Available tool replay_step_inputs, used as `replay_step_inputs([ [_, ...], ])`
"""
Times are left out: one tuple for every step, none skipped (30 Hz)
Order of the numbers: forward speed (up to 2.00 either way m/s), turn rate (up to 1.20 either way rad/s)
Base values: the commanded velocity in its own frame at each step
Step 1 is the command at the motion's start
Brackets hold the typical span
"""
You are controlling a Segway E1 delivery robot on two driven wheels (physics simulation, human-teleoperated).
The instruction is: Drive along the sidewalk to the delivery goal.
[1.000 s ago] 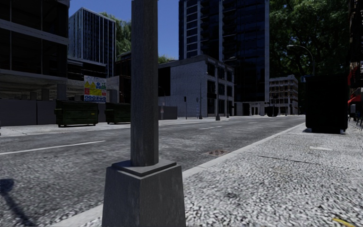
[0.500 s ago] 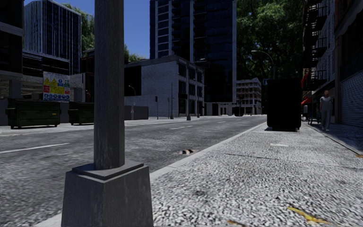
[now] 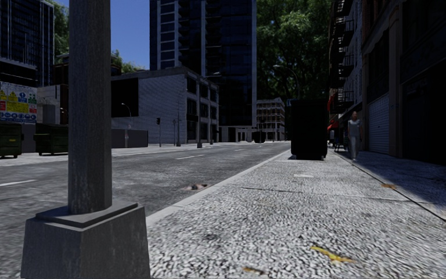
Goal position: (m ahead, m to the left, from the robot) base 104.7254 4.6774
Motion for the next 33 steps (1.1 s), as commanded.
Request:
replay_step_inputs([
  [0.00, -0.50],
  [0.00, -0.50],
  [0.00, -0.50],
  [0.00, -0.50],
  [0.00, -0.50],
  [0.00, -0.50],
  [0.00, -0.50],
  [0.00, -0.50],
  [0.00, -0.50],
  [0.00, -0.50],
  [0.00, -0.50],
  [0.00, -0.50],
  [0.00, -0.50],
  [0.00, -0.50],
  [0.00, -0.50],
  [0.00, -0.50],
  [0.00, -0.50],
  [0.00, -0.50],
  [0.00, -0.50],
  [0.00, -0.50],
  [0.00, -0.45],
  [0.00, 0.00],
  [0.00, 0.00],
  [0.00, 0.00],
  [0.00, 0.00],
  [0.00, 0.00],
  [0.00, 0.00],
  [0.00, 0.00],
  [0.00, 0.00],
  [0.00, 0.00],
  [0.00, 0.00],
  [0.00, 0.00],
  [0.00, 0.00],
])
